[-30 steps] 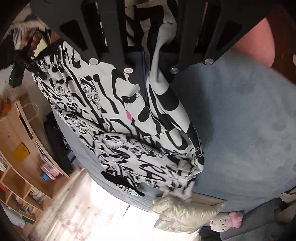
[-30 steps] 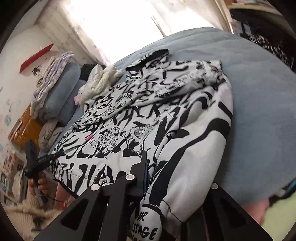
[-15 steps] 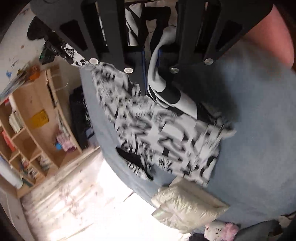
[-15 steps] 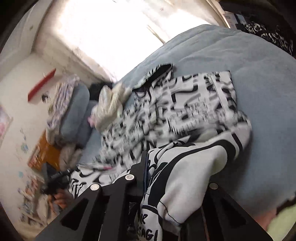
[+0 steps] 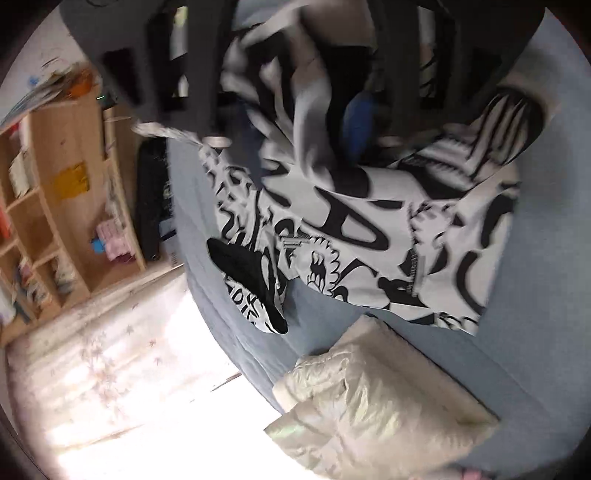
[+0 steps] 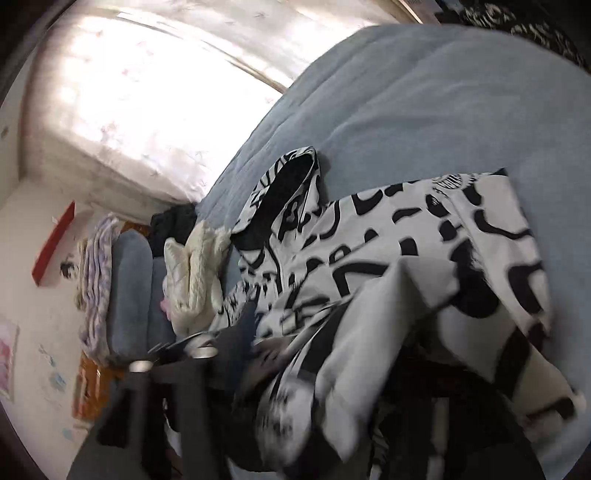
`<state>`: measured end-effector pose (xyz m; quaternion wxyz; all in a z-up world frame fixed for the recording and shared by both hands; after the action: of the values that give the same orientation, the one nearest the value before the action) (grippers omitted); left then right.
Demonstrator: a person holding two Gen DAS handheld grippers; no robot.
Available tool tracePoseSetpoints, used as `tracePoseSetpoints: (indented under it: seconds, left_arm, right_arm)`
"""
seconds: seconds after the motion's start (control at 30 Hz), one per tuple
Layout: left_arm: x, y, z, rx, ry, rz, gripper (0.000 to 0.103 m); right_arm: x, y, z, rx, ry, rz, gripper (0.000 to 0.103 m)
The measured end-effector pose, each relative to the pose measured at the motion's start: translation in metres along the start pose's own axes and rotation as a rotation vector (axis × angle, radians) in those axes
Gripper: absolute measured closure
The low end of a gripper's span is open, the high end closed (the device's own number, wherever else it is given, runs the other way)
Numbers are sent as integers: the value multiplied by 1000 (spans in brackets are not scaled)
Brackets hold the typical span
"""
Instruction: Fold large clothes
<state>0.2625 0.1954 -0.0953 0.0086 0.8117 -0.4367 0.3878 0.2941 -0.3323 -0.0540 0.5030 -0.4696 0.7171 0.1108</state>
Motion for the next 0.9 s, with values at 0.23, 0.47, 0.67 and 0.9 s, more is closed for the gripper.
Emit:
tracePoseSetpoints:
  seconds: [0.23, 0.47, 0.67, 0.9]
  left_arm:
    - [0, -52, 23, 91, 42, -72, 40]
    - [22, -67, 39, 132, -118, 246, 40]
    - [22, -54, 67, 69, -231, 439, 40]
    - [10, -53, 112, -2, -338, 499, 40]
  right_arm:
    - [19, -43, 47, 42, -54, 40, 20]
    - [38, -52, 69, 13, -12, -35, 20]
    - [63, -67, 92, -18, -42, 125, 17]
    - [65, -47, 94, -142, -46, 160, 16]
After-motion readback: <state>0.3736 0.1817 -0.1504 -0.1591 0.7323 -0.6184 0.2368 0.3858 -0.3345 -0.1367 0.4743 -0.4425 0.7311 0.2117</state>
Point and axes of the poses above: each gripper's, at about its wrist camera, not at the fingertips, and z roughly the way its jaws point, x to its right, y to its underside, the point moved 9 cm from there along z, roughly the way its jaws point, and after that the axes turned 13 degrees about -y, right-handed, at the moved point
